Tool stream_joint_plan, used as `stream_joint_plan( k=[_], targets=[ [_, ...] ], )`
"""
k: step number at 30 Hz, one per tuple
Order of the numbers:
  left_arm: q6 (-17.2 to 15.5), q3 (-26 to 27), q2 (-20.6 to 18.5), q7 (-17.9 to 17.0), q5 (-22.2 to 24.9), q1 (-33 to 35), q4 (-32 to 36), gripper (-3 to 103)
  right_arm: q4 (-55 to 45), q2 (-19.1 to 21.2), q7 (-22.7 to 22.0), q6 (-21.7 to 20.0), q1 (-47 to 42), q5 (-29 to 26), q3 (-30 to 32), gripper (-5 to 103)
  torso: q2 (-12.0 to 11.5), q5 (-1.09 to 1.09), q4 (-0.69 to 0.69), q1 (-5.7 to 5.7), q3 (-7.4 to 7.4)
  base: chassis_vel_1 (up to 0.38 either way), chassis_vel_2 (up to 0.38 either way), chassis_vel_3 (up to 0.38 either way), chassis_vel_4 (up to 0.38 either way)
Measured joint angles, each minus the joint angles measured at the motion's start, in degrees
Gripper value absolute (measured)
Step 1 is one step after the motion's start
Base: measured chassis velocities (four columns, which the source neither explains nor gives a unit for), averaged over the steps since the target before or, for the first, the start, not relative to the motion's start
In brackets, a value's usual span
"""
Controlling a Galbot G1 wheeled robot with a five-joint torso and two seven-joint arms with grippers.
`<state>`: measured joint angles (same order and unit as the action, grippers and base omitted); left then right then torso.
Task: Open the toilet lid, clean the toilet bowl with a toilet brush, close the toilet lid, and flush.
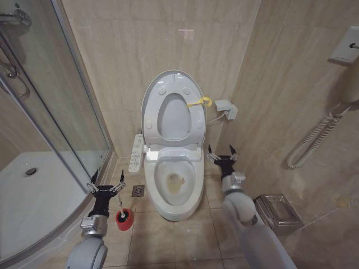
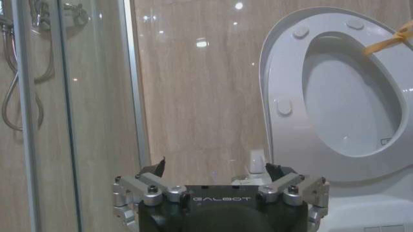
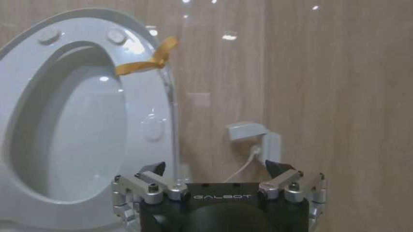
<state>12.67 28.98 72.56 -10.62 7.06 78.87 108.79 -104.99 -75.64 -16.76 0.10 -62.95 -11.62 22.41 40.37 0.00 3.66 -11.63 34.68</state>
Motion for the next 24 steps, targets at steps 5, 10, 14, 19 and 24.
stream_joint_plan(
  k=[5,10,14,19,24],
  targets=[
    [0.0,0.0,0.0,0.0,0.0,0.0,0.0,100,-1.6,-1.4,1.2,1.8,-3.1,1.0,2.5,100,0.0,0.00,0.01,0.00,0.00,0.000,0.000,0.000,0.000],
    [0.0,0.0,0.0,0.0,0.0,0.0,0.0,100,-3.4,-2.7,2.1,2.5,-6.4,0.8,3.0,100,0.0,-0.01,0.01,0.00,0.00,0.000,0.000,0.000,0.000],
    [0.0,0.0,0.0,0.0,0.0,0.0,0.0,100,-4.0,-3.4,2.6,3.4,-8.4,0.8,3.1,100,0.0,-0.01,0.01,0.00,0.00,0.000,0.000,0.000,0.000],
    [0.0,0.0,0.0,0.0,0.0,0.0,0.0,100,-5.1,-4.5,3.1,4.2,-10.2,1.1,3.0,100,0.0,-0.01,0.01,0.00,0.00,0.000,0.000,0.000,0.000],
    [0.0,0.0,0.0,0.0,0.0,0.0,0.0,100,-6.0,-5.8,3.4,4.2,-11.1,2.0,2.8,100,0.0,-0.01,0.00,0.00,0.00,0.000,0.000,0.000,0.000]
  ],
)
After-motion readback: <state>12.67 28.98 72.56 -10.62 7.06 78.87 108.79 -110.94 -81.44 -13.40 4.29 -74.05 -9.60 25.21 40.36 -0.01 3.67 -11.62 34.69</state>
